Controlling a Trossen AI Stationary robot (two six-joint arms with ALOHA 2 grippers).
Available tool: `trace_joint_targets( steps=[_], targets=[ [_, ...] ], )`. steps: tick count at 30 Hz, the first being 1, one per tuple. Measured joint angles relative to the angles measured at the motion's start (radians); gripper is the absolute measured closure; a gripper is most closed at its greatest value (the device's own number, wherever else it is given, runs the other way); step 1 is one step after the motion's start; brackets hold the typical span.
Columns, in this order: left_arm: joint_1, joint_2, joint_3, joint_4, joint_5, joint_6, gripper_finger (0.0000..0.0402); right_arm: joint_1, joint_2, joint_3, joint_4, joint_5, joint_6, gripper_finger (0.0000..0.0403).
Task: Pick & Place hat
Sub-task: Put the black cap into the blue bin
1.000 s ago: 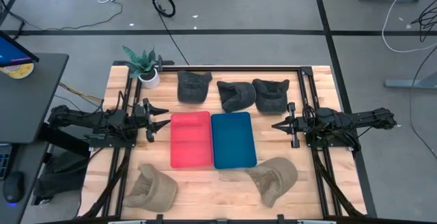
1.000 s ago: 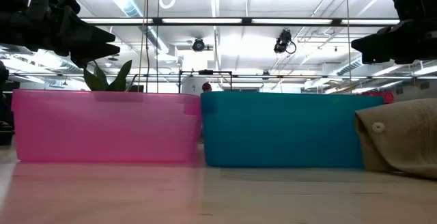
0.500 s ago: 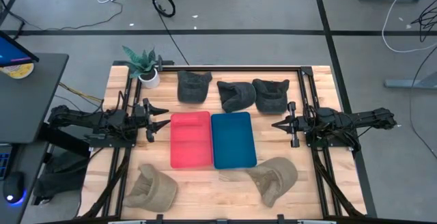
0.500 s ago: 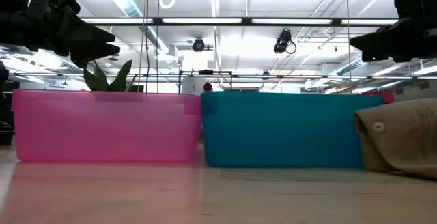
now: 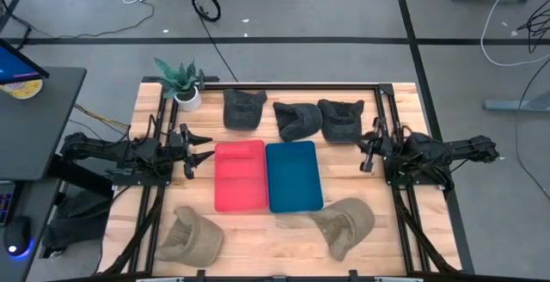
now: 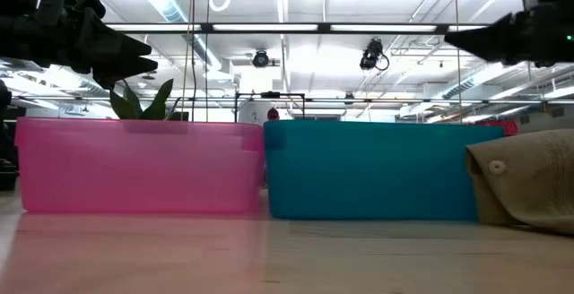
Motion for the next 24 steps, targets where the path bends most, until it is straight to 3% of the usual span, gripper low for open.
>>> trace_joint_targets(
  steps=[6, 10, 17, 21, 24],
  targets=[
    [0.0, 0.0, 0.0, 0.0, 0.0, 0.0, 0.0177, 0.0, 0.0, 0.0, 0.332, 0.058, -0.255, 0.0394],
    [0.0, 0.0, 0.0, 0.0, 0.0, 0.0, 0.0177, 0.0, 0.0, 0.012, 0.526, 0.059, -0.303, 0.0394],
    [0.0, 0.0, 0.0, 0.0, 0.0, 0.0, 0.0177, 0.0, 0.021, 0.157, 0.517, 0.18, -0.33, 0.0394],
    [0.0, 0.0, 0.0, 0.0, 0.0, 0.0, 0.0177, 0.0, 0.073, 0.277, 0.496, 0.152, -0.453, 0.0394],
    [0.0, 0.0, 0.0, 0.0, 0.0, 0.0, 0.0177, 0.0, 0.101, 0.335, 0.495, 0.061, -0.53, 0.0394]
  ],
)
